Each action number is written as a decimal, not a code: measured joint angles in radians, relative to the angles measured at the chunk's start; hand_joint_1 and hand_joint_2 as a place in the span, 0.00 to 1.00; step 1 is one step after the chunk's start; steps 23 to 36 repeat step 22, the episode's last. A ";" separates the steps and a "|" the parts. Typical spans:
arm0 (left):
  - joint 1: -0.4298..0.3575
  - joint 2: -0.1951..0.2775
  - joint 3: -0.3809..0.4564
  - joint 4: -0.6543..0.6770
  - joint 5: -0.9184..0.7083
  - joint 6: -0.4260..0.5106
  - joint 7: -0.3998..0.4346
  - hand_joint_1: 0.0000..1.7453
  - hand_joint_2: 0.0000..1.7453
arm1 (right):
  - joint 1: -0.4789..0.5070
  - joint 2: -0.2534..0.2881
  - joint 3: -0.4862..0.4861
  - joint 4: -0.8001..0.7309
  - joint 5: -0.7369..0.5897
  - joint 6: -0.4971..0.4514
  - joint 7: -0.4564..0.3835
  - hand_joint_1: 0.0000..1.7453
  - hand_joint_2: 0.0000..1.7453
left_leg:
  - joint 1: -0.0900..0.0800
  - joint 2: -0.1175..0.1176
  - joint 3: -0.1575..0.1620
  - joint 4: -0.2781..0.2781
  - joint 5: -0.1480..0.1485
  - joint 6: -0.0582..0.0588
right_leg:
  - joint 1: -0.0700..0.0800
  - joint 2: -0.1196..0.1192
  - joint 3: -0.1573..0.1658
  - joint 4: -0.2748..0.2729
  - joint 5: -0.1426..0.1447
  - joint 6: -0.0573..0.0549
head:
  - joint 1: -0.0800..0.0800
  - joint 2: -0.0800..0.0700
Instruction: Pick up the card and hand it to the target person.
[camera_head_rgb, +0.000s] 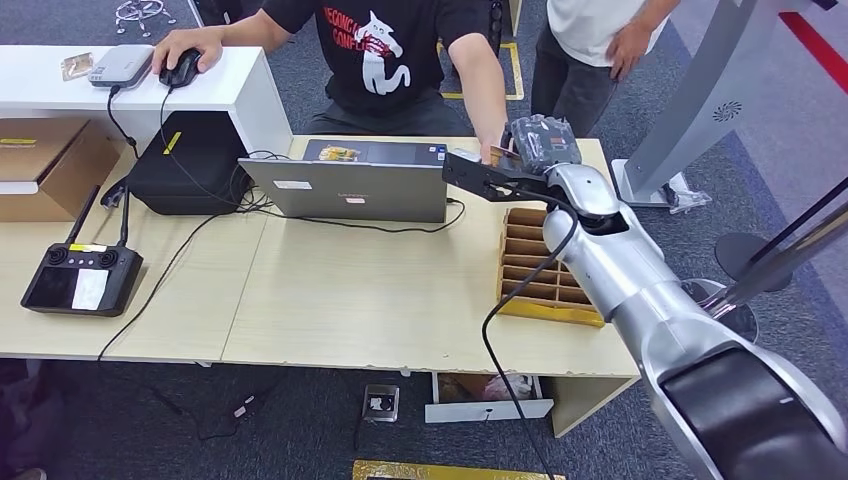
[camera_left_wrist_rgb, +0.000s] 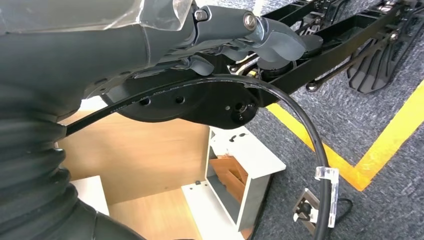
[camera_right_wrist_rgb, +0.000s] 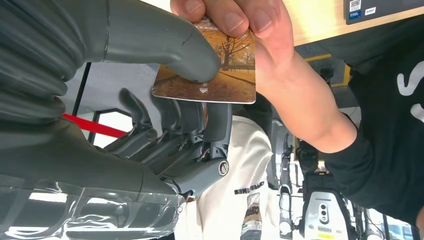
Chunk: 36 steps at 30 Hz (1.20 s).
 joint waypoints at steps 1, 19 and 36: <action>0.000 0.000 0.000 0.000 0.000 0.000 0.000 0.00 1.00 | 0.000 0.001 0.000 0.002 0.001 0.000 -0.001 0.00 1.00 | 0.000 0.000 0.000 0.000 0.000 0.000 | 0.000 0.000 0.000 0.000 0.000 0.000 | 0.000 0.000; 0.003 0.001 0.002 0.000 0.000 0.000 -0.003 0.00 1.00 | -0.005 -0.040 -0.055 0.014 -0.218 0.137 -0.236 0.00 1.00 | 0.000 0.000 0.000 0.000 0.000 0.000 | 0.000 0.000 0.000 0.000 0.000 0.000 | 0.000 0.000; 0.004 0.001 0.009 0.000 0.000 0.000 -0.003 0.00 1.00 | -0.005 -0.074 -0.080 0.014 -0.276 0.185 -0.319 0.00 1.00 | 0.000 -0.001 0.000 0.001 0.000 0.000 | 0.000 -0.001 0.000 -0.001 0.000 0.000 | 0.000 0.000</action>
